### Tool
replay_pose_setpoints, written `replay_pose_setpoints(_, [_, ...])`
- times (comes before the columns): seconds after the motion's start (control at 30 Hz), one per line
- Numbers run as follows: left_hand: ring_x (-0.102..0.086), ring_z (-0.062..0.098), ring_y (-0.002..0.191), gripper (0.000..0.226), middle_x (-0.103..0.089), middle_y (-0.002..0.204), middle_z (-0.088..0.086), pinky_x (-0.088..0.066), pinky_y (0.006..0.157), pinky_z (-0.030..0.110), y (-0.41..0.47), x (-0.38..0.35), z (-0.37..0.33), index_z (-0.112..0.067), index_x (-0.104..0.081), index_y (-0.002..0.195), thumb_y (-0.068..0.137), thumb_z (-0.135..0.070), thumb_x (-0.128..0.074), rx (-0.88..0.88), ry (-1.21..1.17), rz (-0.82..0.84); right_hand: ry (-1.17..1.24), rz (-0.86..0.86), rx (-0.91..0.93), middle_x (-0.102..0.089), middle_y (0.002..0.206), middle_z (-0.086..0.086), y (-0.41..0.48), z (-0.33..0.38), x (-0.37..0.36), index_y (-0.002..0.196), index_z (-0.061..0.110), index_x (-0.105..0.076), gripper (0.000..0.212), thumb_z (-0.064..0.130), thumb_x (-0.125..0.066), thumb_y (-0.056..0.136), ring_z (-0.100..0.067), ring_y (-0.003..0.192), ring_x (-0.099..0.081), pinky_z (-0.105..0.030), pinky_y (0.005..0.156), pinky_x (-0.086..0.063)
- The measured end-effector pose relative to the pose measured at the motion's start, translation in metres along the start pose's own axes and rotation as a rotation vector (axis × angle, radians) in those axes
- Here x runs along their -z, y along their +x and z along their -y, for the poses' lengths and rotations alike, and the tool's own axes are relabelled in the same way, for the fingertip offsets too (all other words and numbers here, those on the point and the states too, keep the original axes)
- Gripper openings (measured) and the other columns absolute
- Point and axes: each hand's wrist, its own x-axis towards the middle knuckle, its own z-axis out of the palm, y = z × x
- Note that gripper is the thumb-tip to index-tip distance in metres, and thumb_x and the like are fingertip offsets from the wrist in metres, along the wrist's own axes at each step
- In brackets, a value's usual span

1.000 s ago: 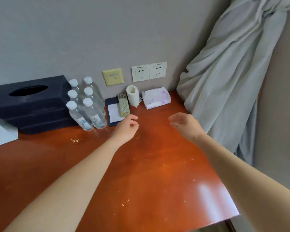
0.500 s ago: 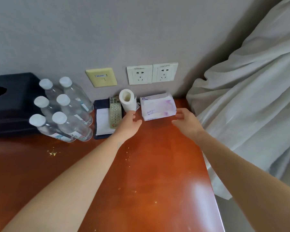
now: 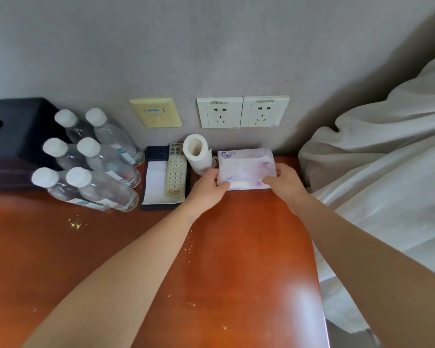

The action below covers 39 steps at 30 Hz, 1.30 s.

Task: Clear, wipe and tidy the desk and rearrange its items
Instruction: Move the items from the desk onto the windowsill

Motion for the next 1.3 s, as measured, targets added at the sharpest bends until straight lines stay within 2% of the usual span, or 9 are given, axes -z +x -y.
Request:
replay_pose_setpoints(0.17, [-0.057, 0.015, 0.117, 0.039, -0.059, 0.131, -0.004, -0.045, 0.099, 0.032, -0.030, 0.003, -0.010, -0.019, -0.051, 0.136, 0.097, -0.016, -0.054, -0.036, 0.009, -0.050, 0.120, 0.025, 0.042, -0.057, 0.117, 0.001, -0.031, -0.006, 0.011, 0.134, 0.011, -0.052, 0.041, 0.009, -0.059, 0.093, -0.013, 0.103, -0.052, -0.026, 0.084, -0.042])
replay_pose_setpoints(0.37, [-0.057, 0.011, 0.109, 0.038, -0.056, 0.116, -0.011, -0.040, 0.090, 0.023, -0.095, 0.011, -0.025, -0.017, -0.053, 0.136, 0.098, -0.011, -0.052, -0.140, -0.008, -0.079, 0.219, 0.003, 0.108, -0.059, 0.128, 0.000, -0.095, -0.015, 0.034, 0.137, 0.015, -0.052, 0.044, 0.015, -0.060, 0.094, -0.019, 0.115, -0.056, -0.035, 0.100, -0.048])
replay_pose_setpoints(0.53, [-0.060, 0.004, 0.102, 0.039, -0.059, 0.125, -0.009, -0.044, 0.081, 0.019, -0.156, 0.015, -0.021, -0.018, -0.053, 0.136, 0.097, -0.016, -0.057, -0.227, -0.004, -0.074, 0.379, -0.039, 0.171, -0.063, 0.121, -0.001, -0.170, -0.030, 0.051, 0.129, 0.016, -0.059, 0.035, 0.018, -0.061, 0.094, -0.018, 0.112, -0.060, -0.038, 0.103, -0.048])
replay_pose_setpoints(0.67, [-0.064, 0.003, 0.102, 0.038, -0.060, 0.127, -0.012, -0.048, 0.083, 0.021, -0.207, 0.009, -0.020, -0.023, -0.054, 0.134, 0.097, -0.020, -0.059, -0.320, 0.032, -0.005, 0.453, -0.099, 0.246, -0.069, 0.114, 0.000, -0.237, -0.045, 0.065, 0.121, 0.017, -0.065, 0.029, 0.010, -0.059, 0.093, -0.014, 0.108, -0.064, -0.024, 0.088, -0.050])
replay_pose_setpoints(0.73, [-0.064, 0.002, 0.099, 0.036, -0.062, 0.124, -0.013, -0.050, 0.085, 0.023, -0.231, 0.005, -0.021, -0.023, -0.056, 0.132, 0.096, -0.022, -0.061, -0.377, 0.062, 0.012, 0.458, -0.148, 0.293, -0.070, 0.113, 0.003, -0.276, -0.053, 0.071, 0.119, 0.020, -0.066, 0.029, 0.007, -0.057, 0.093, -0.007, 0.104, -0.064, -0.016, 0.080, -0.047])
replay_pose_setpoints(0.87, [-0.065, -0.001, 0.092, 0.034, -0.065, 0.115, -0.013, -0.049, 0.080, 0.021, -0.281, -0.010, -0.023, -0.023, -0.060, 0.128, 0.094, -0.023, -0.064, -0.509, 0.079, 0.018, 0.471, -0.242, 0.368, -0.072, 0.107, 0.010, -0.360, -0.079, 0.074, 0.114, 0.023, -0.068, 0.032, 0.004, -0.056, 0.092, 0.002, 0.098, -0.066, -0.014, 0.081, -0.046])
replay_pose_setpoints(1.03, [-0.069, 0.003, 0.092, 0.033, -0.069, 0.112, -0.013, -0.054, 0.086, 0.026, -0.349, -0.048, -0.023, -0.023, -0.064, 0.123, 0.090, -0.022, -0.068, -0.658, 0.135, 0.106, 0.490, -0.385, 0.379, -0.072, 0.111, 0.012, -0.464, -0.134, 0.078, 0.117, 0.025, -0.068, 0.034, 0.007, -0.060, 0.089, -0.004, 0.111, -0.064, -0.028, 0.099, -0.044])
replay_pose_setpoints(1.2, [-0.067, 0.009, 0.101, 0.037, -0.069, 0.117, -0.007, -0.051, 0.094, 0.031, -0.411, -0.112, -0.046, -0.018, -0.065, 0.126, 0.090, -0.022, -0.070, -0.770, 0.166, 0.259, 0.516, -0.597, 0.353, -0.074, 0.104, 0.010, -0.559, -0.193, 0.105, 0.104, 0.026, -0.069, 0.033, -0.001, -0.059, 0.087, -0.004, 0.101, -0.067, -0.016, 0.081, -0.048])
replay_pose_setpoints(1.3, [-0.064, 0.015, 0.107, 0.034, -0.067, 0.117, -0.005, -0.049, 0.098, 0.033, -0.440, -0.160, -0.070, -0.014, -0.065, 0.123, 0.090, -0.022, -0.070, -0.845, 0.173, 0.317, 0.521, -0.719, 0.326, -0.073, 0.103, 0.011, -0.600, -0.227, 0.130, 0.105, 0.023, -0.068, 0.026, 0.005, -0.067, 0.085, -0.001, 0.099, -0.067, -0.016, 0.082, -0.047])
